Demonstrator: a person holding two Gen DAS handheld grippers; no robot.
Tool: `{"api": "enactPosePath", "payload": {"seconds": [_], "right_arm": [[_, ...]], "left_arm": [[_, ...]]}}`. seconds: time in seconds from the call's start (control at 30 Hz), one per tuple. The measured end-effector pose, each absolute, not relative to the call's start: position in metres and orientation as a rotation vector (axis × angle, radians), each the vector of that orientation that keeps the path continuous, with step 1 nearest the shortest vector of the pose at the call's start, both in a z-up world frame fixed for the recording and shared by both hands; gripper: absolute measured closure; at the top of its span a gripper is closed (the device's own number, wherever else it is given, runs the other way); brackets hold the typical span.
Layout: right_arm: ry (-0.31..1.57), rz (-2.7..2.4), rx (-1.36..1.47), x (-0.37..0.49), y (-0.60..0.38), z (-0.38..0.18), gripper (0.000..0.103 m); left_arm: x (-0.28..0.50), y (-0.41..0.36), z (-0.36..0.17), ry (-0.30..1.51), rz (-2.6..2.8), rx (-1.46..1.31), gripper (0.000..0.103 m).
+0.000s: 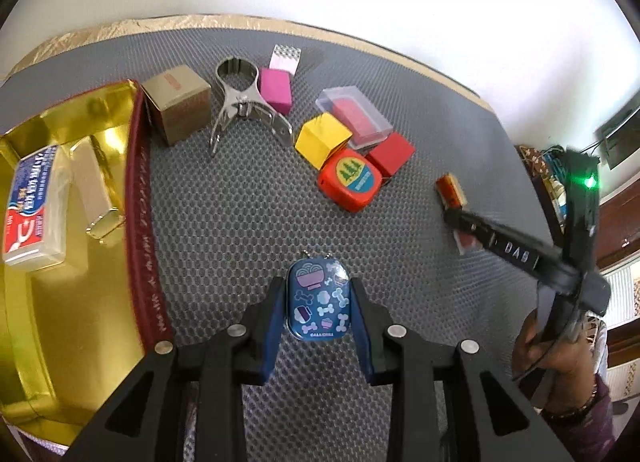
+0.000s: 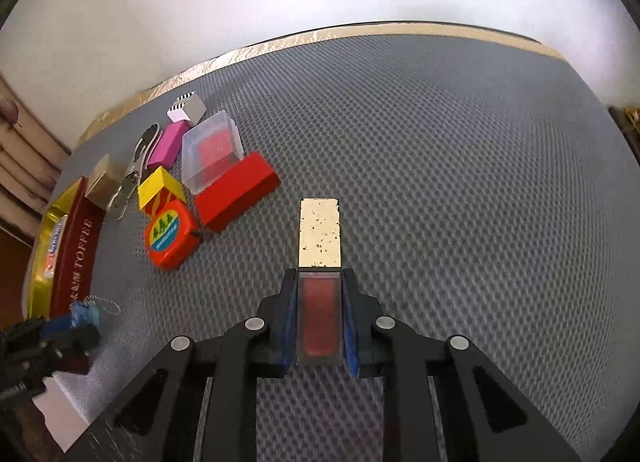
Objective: Organize rigid objects
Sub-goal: 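Lower the keychain tin into the gold tray and open the left gripper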
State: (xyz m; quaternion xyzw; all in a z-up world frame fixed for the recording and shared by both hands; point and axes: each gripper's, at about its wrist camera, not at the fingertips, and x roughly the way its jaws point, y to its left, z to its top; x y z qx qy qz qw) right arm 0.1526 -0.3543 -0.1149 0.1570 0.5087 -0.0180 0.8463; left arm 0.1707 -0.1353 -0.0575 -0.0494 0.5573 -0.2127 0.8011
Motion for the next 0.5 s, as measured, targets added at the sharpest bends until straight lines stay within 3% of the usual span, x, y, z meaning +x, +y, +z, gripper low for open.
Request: {"api": "enactPosePath", "payload": {"seconds": [0.27, 0.5], "right_arm": [[1.068, -0.020, 0.411, 0.126, -0.359, -0.117, 0.084], [1.061, -0.005, 0.442, 0.101, -0.374, -0.110, 0.084]], "left_arm": [[0.155, -0.091, -0.018, 1.129, -0.386, -0.123, 0.072], [0.187, -0.029, -0.008, 1.099, -0.226, -0.110, 0.072]]}}
